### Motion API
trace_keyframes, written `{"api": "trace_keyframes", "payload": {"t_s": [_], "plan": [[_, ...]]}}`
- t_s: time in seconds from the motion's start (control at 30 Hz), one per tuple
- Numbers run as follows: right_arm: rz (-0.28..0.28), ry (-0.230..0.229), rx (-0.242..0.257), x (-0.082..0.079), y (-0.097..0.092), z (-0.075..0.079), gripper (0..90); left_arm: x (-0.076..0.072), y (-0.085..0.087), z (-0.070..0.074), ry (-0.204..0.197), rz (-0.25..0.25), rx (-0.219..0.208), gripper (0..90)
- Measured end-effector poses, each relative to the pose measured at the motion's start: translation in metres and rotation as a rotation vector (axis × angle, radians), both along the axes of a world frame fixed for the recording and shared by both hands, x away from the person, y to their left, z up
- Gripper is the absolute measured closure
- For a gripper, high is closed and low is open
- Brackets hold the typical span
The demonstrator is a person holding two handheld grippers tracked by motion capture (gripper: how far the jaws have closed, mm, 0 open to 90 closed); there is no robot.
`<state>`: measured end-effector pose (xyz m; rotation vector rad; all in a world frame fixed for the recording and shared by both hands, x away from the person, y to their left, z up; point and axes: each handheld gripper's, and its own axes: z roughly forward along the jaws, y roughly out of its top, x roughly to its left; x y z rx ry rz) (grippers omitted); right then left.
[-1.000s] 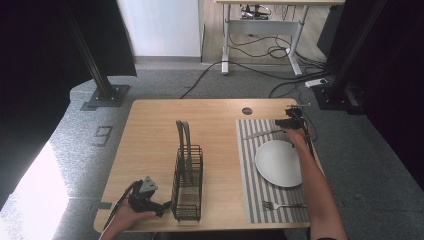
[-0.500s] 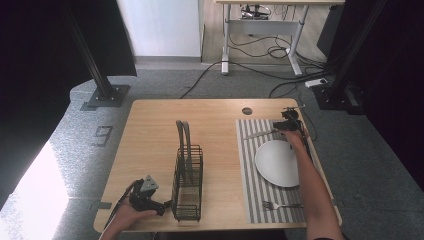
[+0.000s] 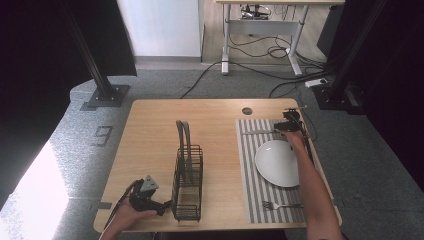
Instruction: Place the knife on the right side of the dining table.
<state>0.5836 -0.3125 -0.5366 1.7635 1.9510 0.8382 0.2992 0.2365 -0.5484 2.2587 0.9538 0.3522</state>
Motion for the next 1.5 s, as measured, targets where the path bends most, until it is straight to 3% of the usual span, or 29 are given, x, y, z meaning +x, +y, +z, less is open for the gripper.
{"api": "trace_keyframes", "payload": {"t_s": [1.1, 1.23, 1.33, 1.47, 1.5], "plan": [[-0.032, 0.01, 0.056, -0.004, -0.004, 0.001, 46.5, -0.002, 0.0, 0.0, 0.0, 0.016, 0.0, 0.0], [-0.043, -0.017, 0.083, -0.007, -0.003, 0.004, 46.4, -0.001, 0.0, 0.0, 0.001, 0.011, 0.0, 0.0], [-0.028, -0.078, 0.114, -0.016, 0.002, 0.013, 45.6, -0.001, 0.0, 0.0, 0.001, 0.009, 0.0, 0.0], [0.015, -0.072, 0.119, -0.027, 0.011, 0.023, 43.0, -0.001, 0.0, 0.0, 0.001, 0.007, 0.0, 0.0], [0.023, -0.091, 0.118, -0.031, 0.012, 0.025, 43.2, -0.001, 0.0, 0.0, 0.001, 0.006, 0.0, 0.0]]}}
